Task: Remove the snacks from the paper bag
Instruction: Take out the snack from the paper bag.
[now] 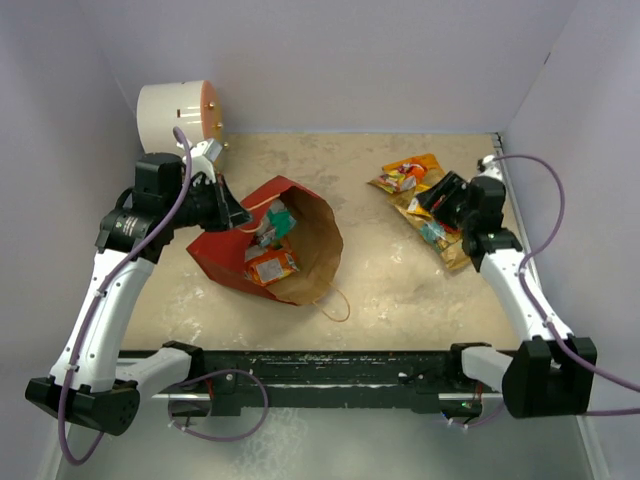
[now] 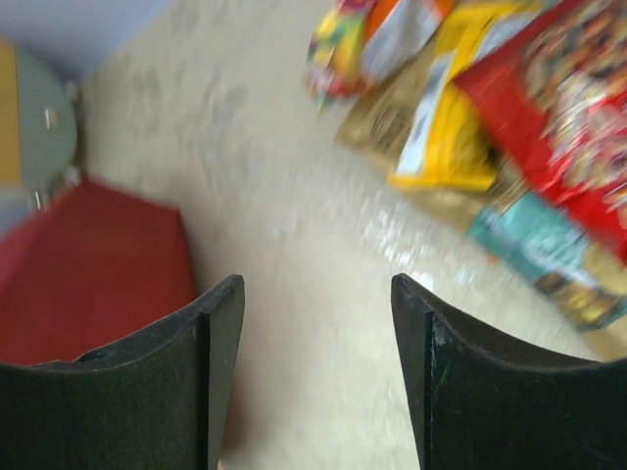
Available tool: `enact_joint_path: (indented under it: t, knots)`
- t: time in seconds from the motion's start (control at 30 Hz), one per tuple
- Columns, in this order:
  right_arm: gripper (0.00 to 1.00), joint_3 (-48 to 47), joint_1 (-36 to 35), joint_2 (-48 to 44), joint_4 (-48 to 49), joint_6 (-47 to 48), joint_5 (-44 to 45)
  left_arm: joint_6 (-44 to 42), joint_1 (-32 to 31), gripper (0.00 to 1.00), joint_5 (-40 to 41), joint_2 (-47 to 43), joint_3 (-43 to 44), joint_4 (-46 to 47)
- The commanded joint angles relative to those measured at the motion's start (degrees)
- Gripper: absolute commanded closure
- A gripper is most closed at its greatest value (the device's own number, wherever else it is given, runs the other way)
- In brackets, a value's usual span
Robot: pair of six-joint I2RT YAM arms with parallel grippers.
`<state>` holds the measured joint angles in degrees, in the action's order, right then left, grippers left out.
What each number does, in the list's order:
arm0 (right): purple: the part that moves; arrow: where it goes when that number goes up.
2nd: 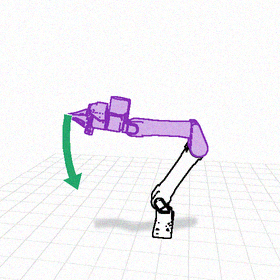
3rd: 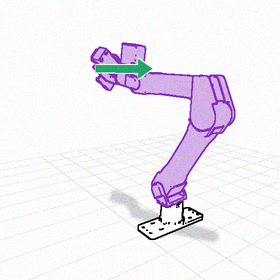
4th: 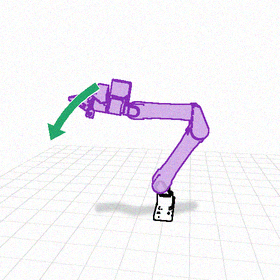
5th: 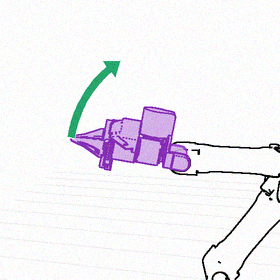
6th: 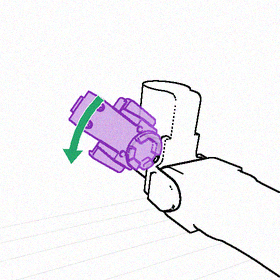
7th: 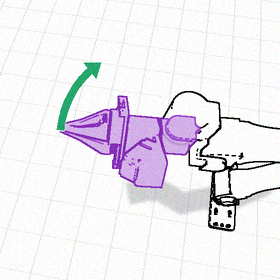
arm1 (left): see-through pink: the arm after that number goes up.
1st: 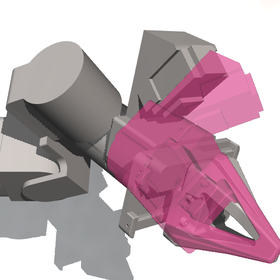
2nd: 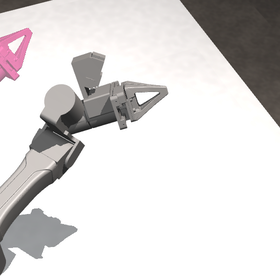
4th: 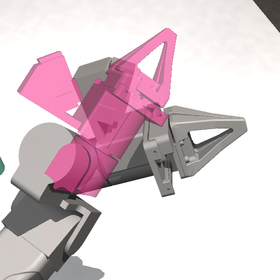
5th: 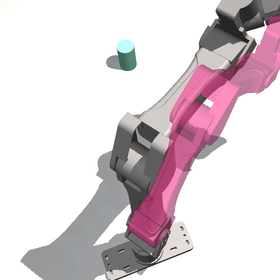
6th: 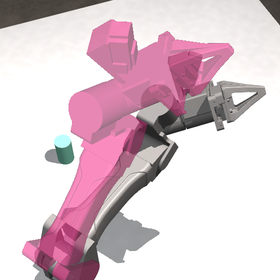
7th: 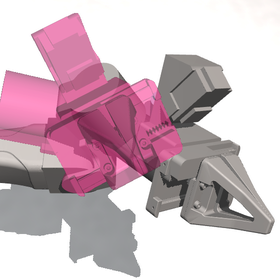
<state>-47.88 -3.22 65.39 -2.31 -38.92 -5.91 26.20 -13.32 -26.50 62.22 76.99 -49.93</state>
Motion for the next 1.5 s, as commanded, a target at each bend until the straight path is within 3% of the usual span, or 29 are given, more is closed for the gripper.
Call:
enact_joint_path:
  t: [0.0,0.07,0.2,0.33,0.5,0.73,0.87,1.03,1.13,1.23,1.37,1.47]
  knots:
    - [0.35,5.8,-6.5,-7.7,1.4,10.8,-9.5,3.6,-0.2,1.00,-2.2,-1.2,-1.0,-2.5]
    - [0.35,8.1,-10.4,-11.9,3.3,15.4,-12.6,3.8,-0.2,1.00,-2.0,-1.1,-1.1,-5.1]
    - [0.35,11.4,-16.8,-17.1,8.0,26.5,-28.5,4.3,-0.1,1.00,-1.7,-2.1,-1.2,-7.1]
    - [0.35,12.3,-25.6,-18.7,11.5,36.9,-31.8,4.6,-0.2,1.00,-1.9,-2.5,-0.9,-7.5]
    - [0.37,12.5,-36.5,-14.3,17.1,50.8,-31.0,4.8,-0.2,1.00,-3.8,-1.8,-0.5,-6.6]
    - [0.37,4.0,-51.0,3.4,15.8,70.8,-19.1,2.2,-0.2,1.00,-2.4,0.7,2.1,-7.1]
    - [0.33,2.0,-53.2,10.9,20.8,75.7,-11.4,-0.4,-0.2,1.00,0.3,1.0,3.5,-7.3]
    - [0.31,-2.9,-53.5,20.8,17.3,85.4,-10.8,-3.2,-0.2,1.00,1.2,0.8,3.8,-6.0]
    - [0.30,-3.3,-53.4,25.3,20.6,89.1,-8.2,-5.6,-0.2,1.00,2.1,0.1,3.6,-4.8]
    - [0.28,-3.2,-53.4,28.6,26.4,90.4,-6.3,-8.0,-0.2,1.00,2.4,-0.2,3.8,-4.5]
    - [0.29,-6.6,-53.5,33.8,23.6,93.5,-8.1,-8.9,-0.2,1.00,2.3,-1.0,3.8,-3.9]
    - [0.29,-6.8,-53.6,35.9,27.3,92.5,-6.1,-8.5,-0.1,1.00,1.1,-0.8,4.5,-4.1]
